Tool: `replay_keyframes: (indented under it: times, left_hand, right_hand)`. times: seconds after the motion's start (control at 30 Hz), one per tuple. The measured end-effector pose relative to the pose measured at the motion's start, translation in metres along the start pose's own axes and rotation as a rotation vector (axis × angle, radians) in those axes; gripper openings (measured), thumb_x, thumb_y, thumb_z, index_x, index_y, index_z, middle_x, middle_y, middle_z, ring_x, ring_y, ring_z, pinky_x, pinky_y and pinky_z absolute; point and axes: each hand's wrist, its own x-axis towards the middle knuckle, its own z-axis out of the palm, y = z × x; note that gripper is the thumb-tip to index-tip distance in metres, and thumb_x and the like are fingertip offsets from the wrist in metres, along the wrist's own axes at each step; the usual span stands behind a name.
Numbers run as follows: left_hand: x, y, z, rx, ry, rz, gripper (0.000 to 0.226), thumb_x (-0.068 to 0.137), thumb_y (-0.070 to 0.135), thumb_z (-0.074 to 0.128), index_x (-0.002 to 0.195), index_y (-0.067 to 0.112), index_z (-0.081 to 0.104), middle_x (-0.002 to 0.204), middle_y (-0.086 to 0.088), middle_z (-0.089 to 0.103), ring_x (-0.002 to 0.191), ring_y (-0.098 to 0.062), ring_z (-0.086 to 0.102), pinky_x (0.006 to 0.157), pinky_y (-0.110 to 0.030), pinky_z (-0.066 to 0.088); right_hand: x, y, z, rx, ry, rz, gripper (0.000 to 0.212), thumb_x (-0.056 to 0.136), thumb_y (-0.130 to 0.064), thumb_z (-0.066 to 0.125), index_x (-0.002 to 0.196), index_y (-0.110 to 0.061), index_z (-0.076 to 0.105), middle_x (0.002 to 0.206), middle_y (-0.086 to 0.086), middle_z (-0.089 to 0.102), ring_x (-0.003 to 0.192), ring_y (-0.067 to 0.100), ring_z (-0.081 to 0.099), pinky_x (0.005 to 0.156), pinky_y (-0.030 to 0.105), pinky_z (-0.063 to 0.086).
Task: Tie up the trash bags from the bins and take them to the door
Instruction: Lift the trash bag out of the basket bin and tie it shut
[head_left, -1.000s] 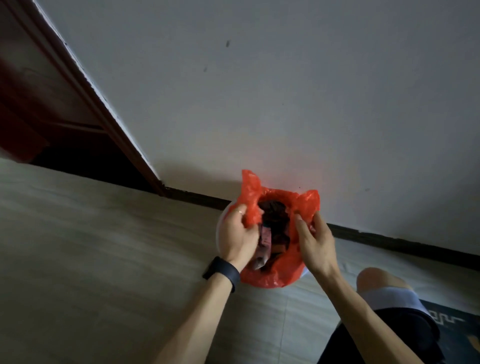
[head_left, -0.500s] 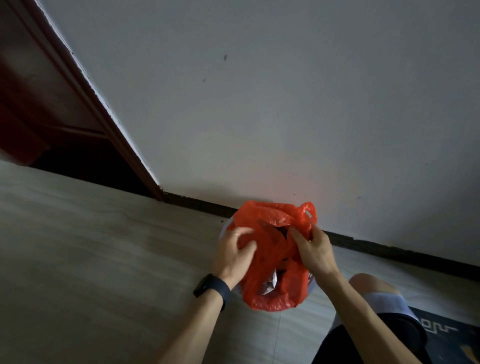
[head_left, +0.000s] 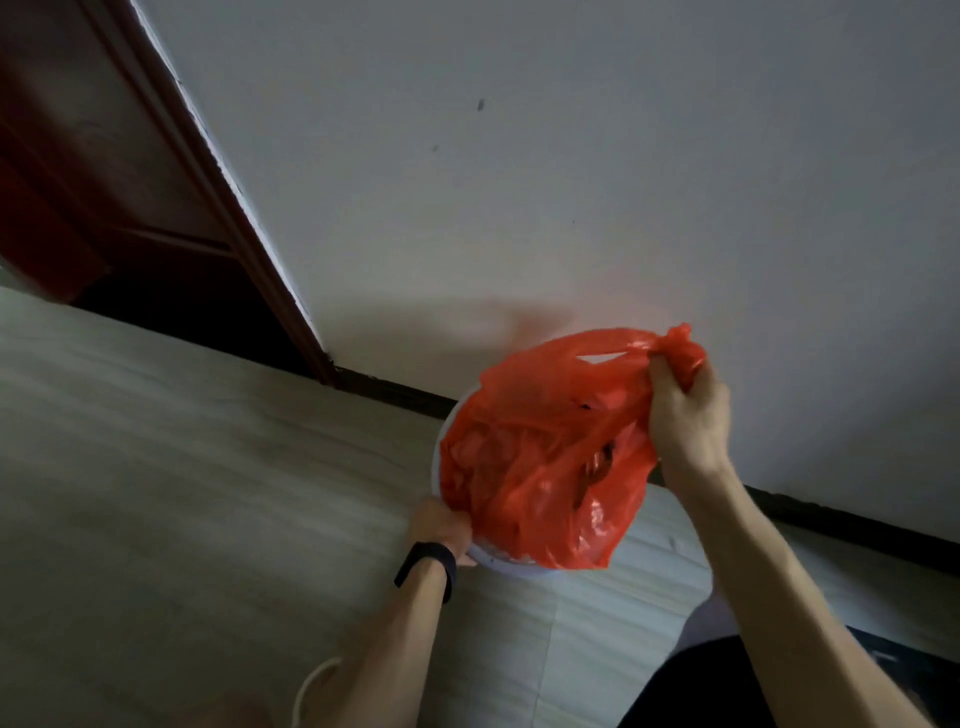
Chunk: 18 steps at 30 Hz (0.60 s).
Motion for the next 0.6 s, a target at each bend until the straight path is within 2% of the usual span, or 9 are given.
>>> replay_keyframes:
  times: [0.07,0.17,0.2,0.3,0.37,0.47,0.5,0.6]
  left_hand:
    - [0.019,-0.011,0.005,-0.002,-0.006,0.018,0.020,0.073,0.004,0.053,0.089,0.002,0.064,0.092,-0.023,0.071,0.079,-0.037,0.071,0.064,-0.053,0.061]
    - [0.039,-0.020,0.004,-0.005,-0.036,0.032,0.031,0.063,0.015,0.050,0.090,0.007,0.062,0.092,-0.020,0.071,0.078,-0.037,0.071,0.065,-0.052,0.061]
    - [0.029,-0.014,0.000,-0.044,-0.037,0.040,0.030,0.067,0.018,0.052,0.093,0.009,0.061,0.096,-0.020,0.071,0.081,-0.037,0.071,0.064,-0.051,0.061]
    - [-0.002,0.001,-0.008,-0.264,-0.106,-0.006,0.022,0.096,0.027,0.056,0.112,0.013,0.054,0.108,-0.017,0.064,0.092,-0.038,0.067,0.055,-0.045,0.061]
    - [-0.009,0.005,-0.009,-0.335,-0.162,-0.010,0.028,0.100,0.035,0.052,0.122,0.017,0.049,0.115,-0.015,0.062,0.097,-0.036,0.065,0.053,-0.039,0.059]
    - [-0.011,0.006,-0.011,-0.403,-0.193,-0.008,0.026,0.101,0.029,0.048,0.125,0.019,0.047,0.116,-0.013,0.062,0.097,-0.034,0.065,0.056,-0.036,0.055]
    - [-0.013,0.007,-0.010,-0.418,-0.203,-0.012,0.024,0.101,0.024,0.044,0.123,0.018,0.048,0.113,-0.013,0.063,0.094,-0.033,0.065,0.059,-0.036,0.055]
    - [-0.015,0.008,-0.008,-0.388,-0.226,-0.008,0.023,0.098,0.016,0.039,0.117,0.015,0.052,0.105,-0.011,0.065,0.084,-0.030,0.066,0.061,-0.036,0.054]
  right_hand:
    - [0.008,-0.009,-0.005,0.103,0.084,-0.015,0.017,0.095,-0.026,0.055,0.108,-0.020,0.064,0.090,-0.003,0.067,0.077,0.011,0.061,0.077,0.034,0.049]
    - [0.021,-0.018,-0.013,0.174,0.204,-0.004,0.027,0.092,-0.025,0.052,0.119,-0.025,0.059,0.101,0.004,0.070,0.090,0.016,0.065,0.093,0.041,0.052]
    - [0.024,-0.021,-0.015,0.178,0.234,0.002,0.032,0.091,-0.026,0.050,0.121,-0.023,0.059,0.105,0.007,0.070,0.092,0.017,0.066,0.097,0.043,0.051]
    - [0.026,-0.028,-0.013,0.154,0.243,-0.010,0.042,0.090,-0.028,0.047,0.129,-0.020,0.056,0.122,0.009,0.068,0.114,0.024,0.064,0.106,0.043,0.047]
    - [0.022,-0.033,-0.008,0.150,0.206,-0.026,0.036,0.095,-0.023,0.047,0.131,-0.022,0.054,0.116,0.002,0.068,0.108,0.019,0.065,0.102,0.037,0.048]
    - [0.024,-0.053,0.002,0.186,0.149,-0.066,0.028,0.100,-0.015,0.043,0.124,-0.029,0.050,0.089,-0.013,0.060,0.075,0.002,0.058,0.081,0.027,0.048]
    - [0.027,-0.062,0.004,0.201,0.138,-0.084,0.028,0.100,-0.015,0.042,0.122,-0.030,0.049,0.087,-0.013,0.059,0.074,0.003,0.057,0.081,0.030,0.048]
    - [0.038,-0.078,0.011,0.198,0.117,-0.148,0.030,0.098,-0.017,0.042,0.124,-0.028,0.050,0.099,-0.005,0.062,0.089,0.013,0.060,0.092,0.037,0.049]
